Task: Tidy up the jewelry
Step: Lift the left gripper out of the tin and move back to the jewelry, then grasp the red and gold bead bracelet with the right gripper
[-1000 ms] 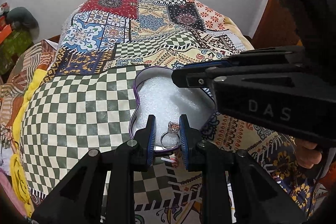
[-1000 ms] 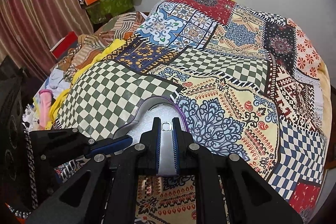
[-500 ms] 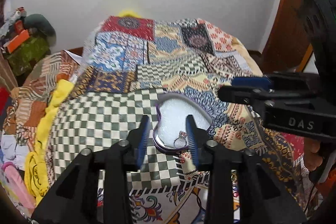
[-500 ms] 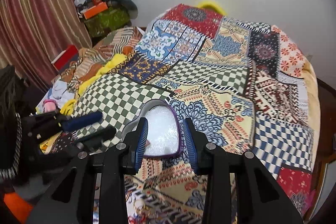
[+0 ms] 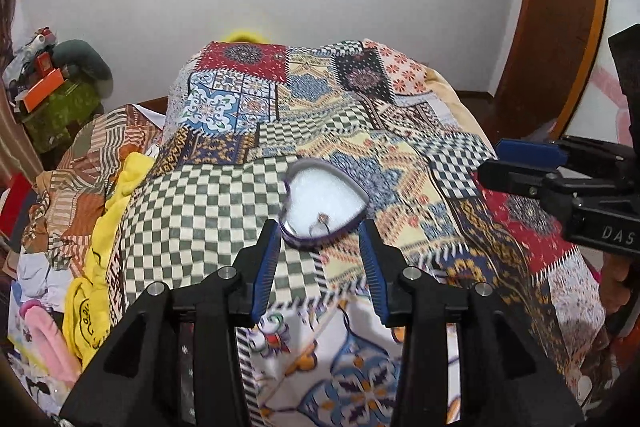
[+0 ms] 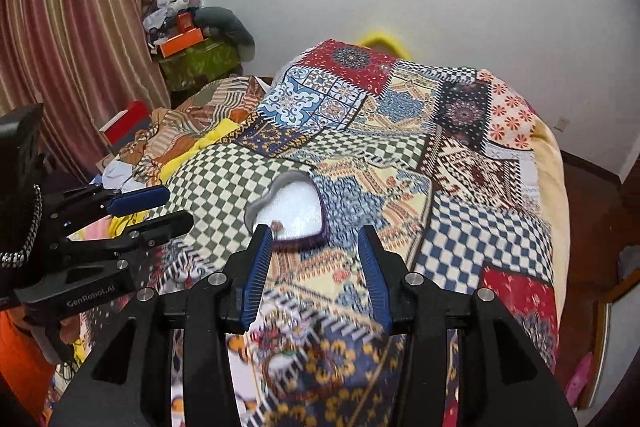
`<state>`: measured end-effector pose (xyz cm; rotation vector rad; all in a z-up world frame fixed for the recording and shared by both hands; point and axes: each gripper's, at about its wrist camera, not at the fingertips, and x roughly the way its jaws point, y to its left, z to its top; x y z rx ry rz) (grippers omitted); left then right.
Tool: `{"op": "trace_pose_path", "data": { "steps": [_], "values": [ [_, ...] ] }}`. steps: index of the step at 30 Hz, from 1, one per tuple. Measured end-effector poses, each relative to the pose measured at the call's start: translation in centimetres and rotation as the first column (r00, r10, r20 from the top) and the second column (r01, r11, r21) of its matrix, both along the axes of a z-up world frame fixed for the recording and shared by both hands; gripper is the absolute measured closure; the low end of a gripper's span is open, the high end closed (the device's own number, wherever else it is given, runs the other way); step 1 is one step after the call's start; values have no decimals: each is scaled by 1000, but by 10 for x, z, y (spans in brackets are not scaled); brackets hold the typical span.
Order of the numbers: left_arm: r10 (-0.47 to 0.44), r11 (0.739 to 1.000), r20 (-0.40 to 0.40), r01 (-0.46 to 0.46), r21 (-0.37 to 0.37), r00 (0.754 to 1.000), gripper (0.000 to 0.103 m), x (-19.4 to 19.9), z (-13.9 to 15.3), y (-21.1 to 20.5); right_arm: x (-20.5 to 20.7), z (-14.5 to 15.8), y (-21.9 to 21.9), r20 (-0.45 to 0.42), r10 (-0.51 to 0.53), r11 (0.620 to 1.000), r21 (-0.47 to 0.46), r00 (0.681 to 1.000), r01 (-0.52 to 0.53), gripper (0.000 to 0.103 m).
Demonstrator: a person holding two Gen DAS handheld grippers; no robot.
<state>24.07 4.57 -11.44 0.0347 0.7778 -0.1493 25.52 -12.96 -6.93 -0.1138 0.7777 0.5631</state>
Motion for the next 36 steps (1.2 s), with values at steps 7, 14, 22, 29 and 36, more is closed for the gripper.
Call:
{"op": "trace_pose_path", "data": {
  "steps": [7,14,22,29,36],
  "values": [
    [-27,1000,-38,28,11,999,63,-25,-13,-16,-24,-15,-20,1,-21,999,-47,1000,21,62],
    [-47,999,-54,49,19,997,63,-54,-26,-24,-48,-37,-29,-17,-17,998,-56,1000,16,37],
    [-22,999,-60,24,34,998,63,-75,-37,-26,-54,-76,-27,-80,-62,993,-103,995,53,37],
    [-29,999,-89,30,19,996,63,-79,-52,-36,-57,-95,-21,-101,-52,991,-125,994,39,37],
    [-30,1000,-117,29,-6,993,63,-78,-62,-42,-51,-103,-27,-102,-64,991,-121,993,52,61]
  ]
}}
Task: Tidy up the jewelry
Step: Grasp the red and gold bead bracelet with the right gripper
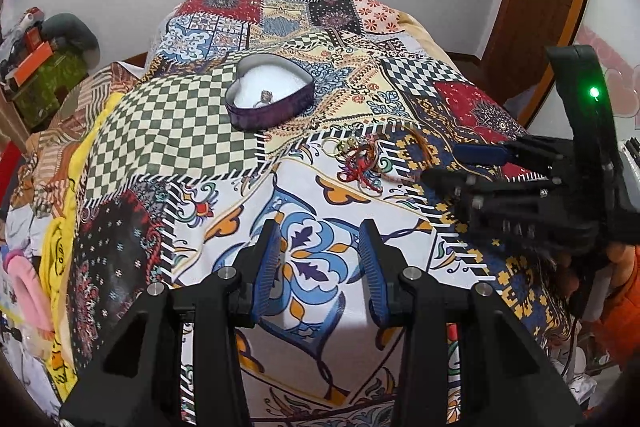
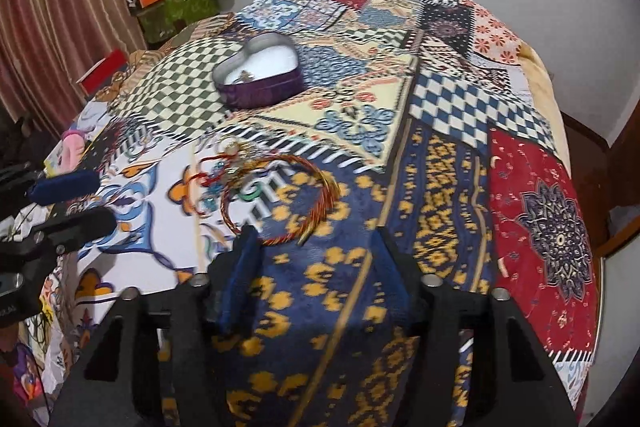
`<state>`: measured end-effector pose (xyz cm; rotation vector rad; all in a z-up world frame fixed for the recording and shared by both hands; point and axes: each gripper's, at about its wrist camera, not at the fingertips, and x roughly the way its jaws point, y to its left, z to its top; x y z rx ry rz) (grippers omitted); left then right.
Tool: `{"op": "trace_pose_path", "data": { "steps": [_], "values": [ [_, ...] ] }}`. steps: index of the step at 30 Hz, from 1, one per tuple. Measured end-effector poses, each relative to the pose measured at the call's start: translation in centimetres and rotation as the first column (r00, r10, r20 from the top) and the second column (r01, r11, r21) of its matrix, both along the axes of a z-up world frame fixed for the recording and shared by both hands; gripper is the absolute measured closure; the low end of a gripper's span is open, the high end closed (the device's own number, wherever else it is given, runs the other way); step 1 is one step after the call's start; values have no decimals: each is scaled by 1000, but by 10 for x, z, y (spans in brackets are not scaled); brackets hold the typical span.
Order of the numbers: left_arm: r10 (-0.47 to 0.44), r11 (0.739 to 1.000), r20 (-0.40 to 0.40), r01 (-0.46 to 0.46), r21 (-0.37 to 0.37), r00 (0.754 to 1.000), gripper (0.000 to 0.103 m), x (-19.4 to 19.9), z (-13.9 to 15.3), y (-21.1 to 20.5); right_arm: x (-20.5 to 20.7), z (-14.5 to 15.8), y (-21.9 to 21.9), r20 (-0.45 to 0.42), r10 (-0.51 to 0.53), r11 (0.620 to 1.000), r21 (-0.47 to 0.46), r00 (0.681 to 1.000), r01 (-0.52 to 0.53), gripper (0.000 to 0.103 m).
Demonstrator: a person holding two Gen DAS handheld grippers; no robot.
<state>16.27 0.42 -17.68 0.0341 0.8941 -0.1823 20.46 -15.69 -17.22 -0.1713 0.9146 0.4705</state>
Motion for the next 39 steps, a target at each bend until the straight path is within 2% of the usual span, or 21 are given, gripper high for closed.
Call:
{"op": "trace_pose_path", "data": {
  "steps": [3,12,15,19,20,22,23,27,31,36,39],
  "values": [
    [-2,1000,-7,2,-4,1000,63,1,-2,-2,8,0,-10,-4,-25,1000,1,1000,25,67],
    [-3,999,-2,3,-32,1000,63,8,-3,-8,22,18,-12,-18,-8,996,94,1000,9,67],
    [-10,999,-8,10,-46,1000,63,11,-4,-11,29,18,2,2,18,998,63,1000,-18,67],
    [-19,999,-5,19,-33,1000,63,11,-6,-17,39,2,17,9,40,999,-27,999,-40,67],
    [-23,999,-4,22,-32,1000,63,11,-7,-18,40,0,17,13,46,998,-32,999,-45,68],
    [-30,999,-6,30,-35,1000,63,12,-7,-20,40,1,14,29,53,998,-38,998,-52,78],
    [-33,999,-7,33,-37,999,63,12,-7,-21,40,1,11,33,54,998,-39,998,-52,86],
    [-51,997,-15,50,-61,999,63,16,-7,-26,36,1,3,51,56,998,-23,997,-55,96],
    [-60,997,-10,59,-55,998,63,19,-7,-34,26,3,-1,105,38,998,-62,994,-32,96],
    [-34,997,-36,32,-64,999,63,33,-16,-36,22,10,-20,107,2,1000,-19,994,0,96],
    [-23,996,-48,19,-87,999,68,39,-19,-36,22,16,-32,109,-26,1000,14,994,24,96]
  ]
}}
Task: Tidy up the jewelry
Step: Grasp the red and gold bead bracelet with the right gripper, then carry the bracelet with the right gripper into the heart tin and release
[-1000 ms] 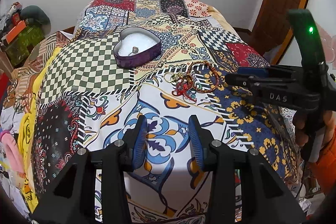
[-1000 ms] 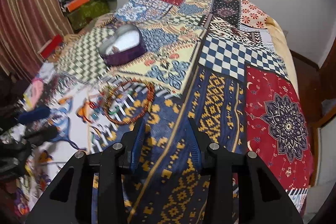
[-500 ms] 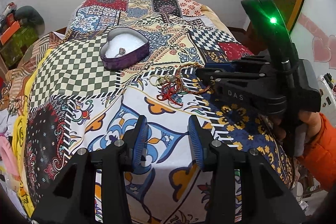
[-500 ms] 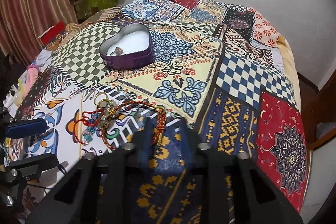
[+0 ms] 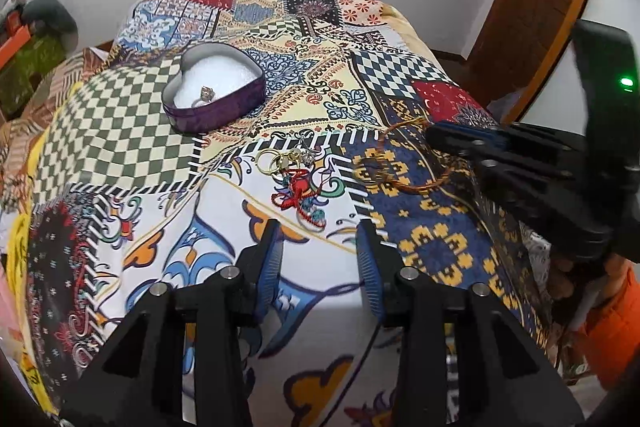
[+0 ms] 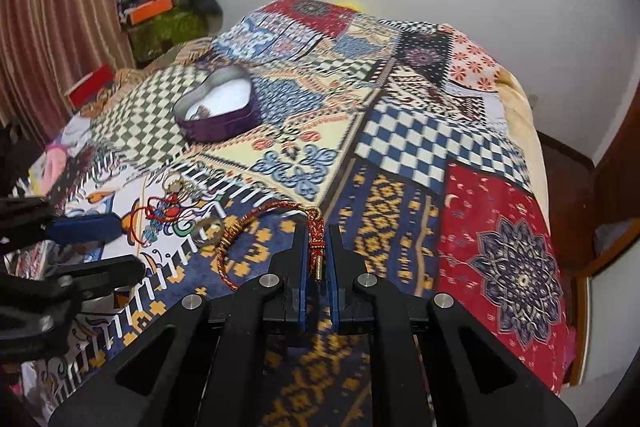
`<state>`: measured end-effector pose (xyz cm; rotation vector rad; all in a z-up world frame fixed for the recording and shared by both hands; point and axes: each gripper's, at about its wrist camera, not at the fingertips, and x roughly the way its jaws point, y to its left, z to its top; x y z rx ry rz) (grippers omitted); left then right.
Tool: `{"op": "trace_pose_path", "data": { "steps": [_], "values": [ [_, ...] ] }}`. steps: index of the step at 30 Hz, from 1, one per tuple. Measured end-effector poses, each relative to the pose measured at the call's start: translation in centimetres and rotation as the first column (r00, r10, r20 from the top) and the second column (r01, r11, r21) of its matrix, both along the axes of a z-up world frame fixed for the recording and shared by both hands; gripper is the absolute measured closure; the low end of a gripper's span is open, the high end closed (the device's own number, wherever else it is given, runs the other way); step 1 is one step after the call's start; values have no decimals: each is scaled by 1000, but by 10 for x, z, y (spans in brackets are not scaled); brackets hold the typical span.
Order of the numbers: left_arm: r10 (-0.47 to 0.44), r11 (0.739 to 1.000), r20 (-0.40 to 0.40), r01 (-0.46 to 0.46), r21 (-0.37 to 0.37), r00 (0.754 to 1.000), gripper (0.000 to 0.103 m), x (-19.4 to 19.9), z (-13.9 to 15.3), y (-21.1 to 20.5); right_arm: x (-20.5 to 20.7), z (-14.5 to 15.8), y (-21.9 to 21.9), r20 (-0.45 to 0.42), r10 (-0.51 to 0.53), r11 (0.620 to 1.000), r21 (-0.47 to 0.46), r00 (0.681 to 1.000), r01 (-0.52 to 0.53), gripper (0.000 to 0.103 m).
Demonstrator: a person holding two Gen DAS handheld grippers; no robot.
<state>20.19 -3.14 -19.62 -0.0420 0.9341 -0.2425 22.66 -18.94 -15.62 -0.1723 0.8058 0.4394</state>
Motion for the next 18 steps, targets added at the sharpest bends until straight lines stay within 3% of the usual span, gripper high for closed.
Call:
{"op": "trace_pose_path", "data": {
  "steps": [5,8,18],
  "values": [
    [25,1000,3,-25,9,1000,81,8,-4,-2,-2,13,-13,17,-25,999,38,1000,25,96],
    [45,998,16,-45,43,999,96,11,-6,-3,-4,19,-16,26,-31,998,53,999,29,96],
    [51,998,84,-53,21,995,96,-5,20,9,-12,33,-16,48,-29,997,73,998,25,96]
  ]
}}
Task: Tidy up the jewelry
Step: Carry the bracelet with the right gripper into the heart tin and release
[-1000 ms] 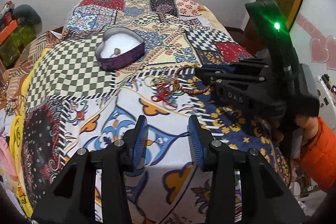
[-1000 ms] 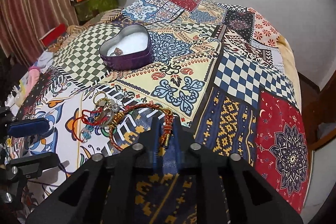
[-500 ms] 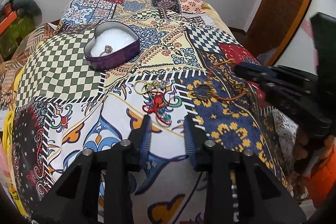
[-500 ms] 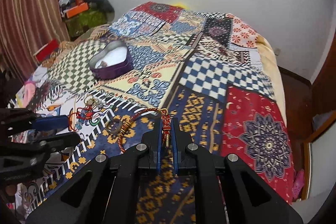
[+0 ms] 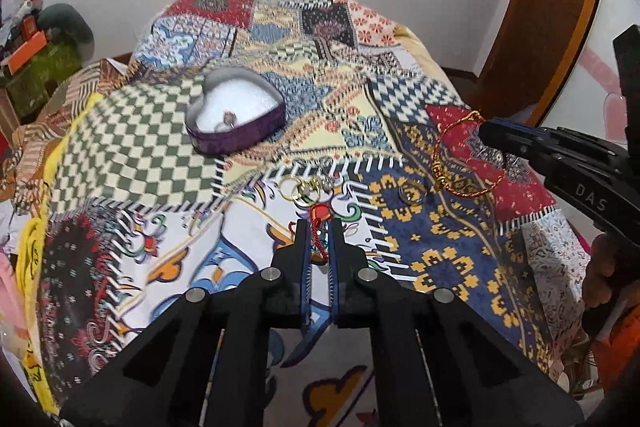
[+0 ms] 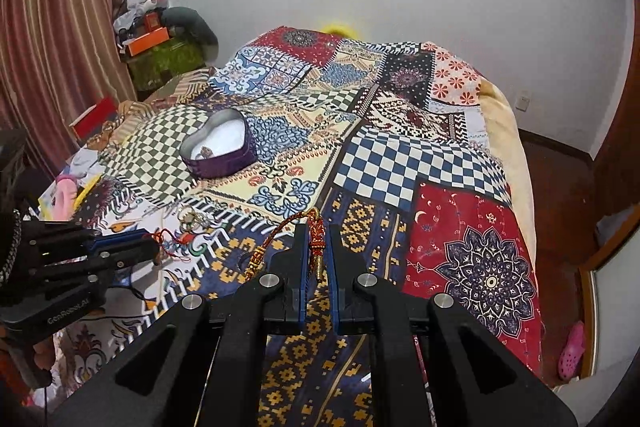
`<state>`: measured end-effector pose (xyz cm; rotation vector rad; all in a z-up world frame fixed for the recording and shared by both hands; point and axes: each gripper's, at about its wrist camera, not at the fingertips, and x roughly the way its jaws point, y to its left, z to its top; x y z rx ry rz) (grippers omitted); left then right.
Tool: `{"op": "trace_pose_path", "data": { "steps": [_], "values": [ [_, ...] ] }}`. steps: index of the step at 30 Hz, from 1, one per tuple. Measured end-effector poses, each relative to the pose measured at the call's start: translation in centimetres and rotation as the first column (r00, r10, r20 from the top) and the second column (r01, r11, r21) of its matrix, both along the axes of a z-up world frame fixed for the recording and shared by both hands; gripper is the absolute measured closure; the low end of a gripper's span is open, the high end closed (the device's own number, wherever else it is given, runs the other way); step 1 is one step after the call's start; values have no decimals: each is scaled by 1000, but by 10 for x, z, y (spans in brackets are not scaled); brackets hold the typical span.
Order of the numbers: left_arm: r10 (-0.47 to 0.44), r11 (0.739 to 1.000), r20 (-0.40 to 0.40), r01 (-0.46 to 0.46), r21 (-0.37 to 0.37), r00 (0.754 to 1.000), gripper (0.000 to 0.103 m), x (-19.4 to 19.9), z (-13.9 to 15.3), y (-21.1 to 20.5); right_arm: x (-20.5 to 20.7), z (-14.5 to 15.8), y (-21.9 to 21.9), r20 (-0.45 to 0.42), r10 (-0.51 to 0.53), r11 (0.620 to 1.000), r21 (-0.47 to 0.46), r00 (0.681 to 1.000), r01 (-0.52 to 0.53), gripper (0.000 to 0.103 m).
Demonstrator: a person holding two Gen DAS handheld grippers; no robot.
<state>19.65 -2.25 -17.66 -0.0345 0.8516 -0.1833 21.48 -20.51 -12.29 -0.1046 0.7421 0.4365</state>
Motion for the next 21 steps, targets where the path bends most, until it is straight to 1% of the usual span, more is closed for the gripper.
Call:
{"op": "trace_pose_path", "data": {
  "steps": [6,12,16,21],
  "values": [
    [12,1000,63,-12,4,998,96,-8,26,11,-5,18,5,30,-1,1000,17,1000,0,96],
    [20,1000,114,-20,3,993,96,-7,45,25,-7,36,14,68,0,1000,21,998,-2,96],
    [23,1000,144,-25,12,989,96,-3,56,35,-3,42,22,82,-1,1000,27,997,-1,96],
    [33,999,174,-38,23,984,96,8,67,48,6,43,32,77,-4,999,41,997,0,96]
  ]
}}
